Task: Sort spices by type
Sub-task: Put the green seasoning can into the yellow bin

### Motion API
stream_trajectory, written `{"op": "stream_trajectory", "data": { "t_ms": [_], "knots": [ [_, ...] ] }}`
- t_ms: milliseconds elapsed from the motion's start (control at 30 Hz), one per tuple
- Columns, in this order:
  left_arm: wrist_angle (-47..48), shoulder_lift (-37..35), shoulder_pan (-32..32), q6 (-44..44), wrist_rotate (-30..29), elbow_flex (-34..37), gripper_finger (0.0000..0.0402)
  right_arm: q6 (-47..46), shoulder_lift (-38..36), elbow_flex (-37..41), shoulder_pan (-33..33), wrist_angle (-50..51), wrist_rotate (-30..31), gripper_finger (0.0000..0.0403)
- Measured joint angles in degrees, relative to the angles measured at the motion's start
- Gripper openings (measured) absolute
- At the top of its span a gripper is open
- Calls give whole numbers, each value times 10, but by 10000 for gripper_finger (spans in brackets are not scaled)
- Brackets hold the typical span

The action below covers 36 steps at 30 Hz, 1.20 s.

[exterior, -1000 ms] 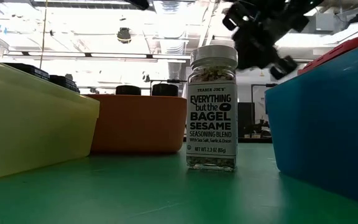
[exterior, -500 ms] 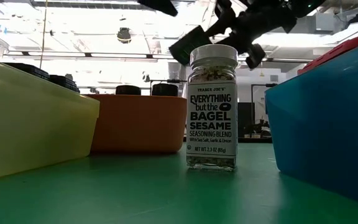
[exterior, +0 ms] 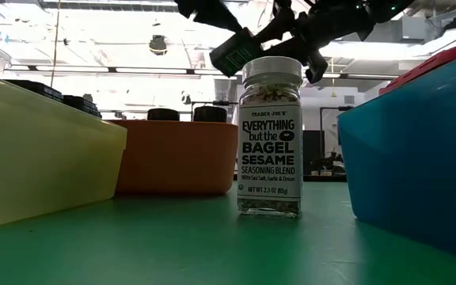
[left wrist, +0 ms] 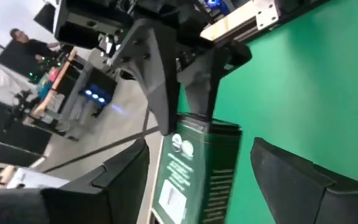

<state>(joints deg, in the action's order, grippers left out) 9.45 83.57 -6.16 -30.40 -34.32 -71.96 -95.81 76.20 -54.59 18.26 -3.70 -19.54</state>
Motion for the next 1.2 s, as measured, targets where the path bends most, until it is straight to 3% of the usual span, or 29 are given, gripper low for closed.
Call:
{"op": "stream_trajectory", "data": {
  "t_ms": [333, 567, 900, 1033, 1200],
  "knots": [
    [-40, 34, 19, -122, 27, 0, 266, -2, 0, 0, 0, -29, 11, 162],
    [-126, 83, 5, -236, -52, 0, 265, -2, 0, 0, 0, -34, 13, 162],
    [-141, 87, -6, -231, -99, 0, 263, 3, 0, 0, 2, -38, 11, 162],
    [-141, 87, -6, -232, -113, 0, 238, 3, 0, 0, 2, -38, 12, 162],
    [-143, 86, -6, -245, -118, 0, 176, 1, 0, 0, 1, -41, 12, 162]
  ]
}}
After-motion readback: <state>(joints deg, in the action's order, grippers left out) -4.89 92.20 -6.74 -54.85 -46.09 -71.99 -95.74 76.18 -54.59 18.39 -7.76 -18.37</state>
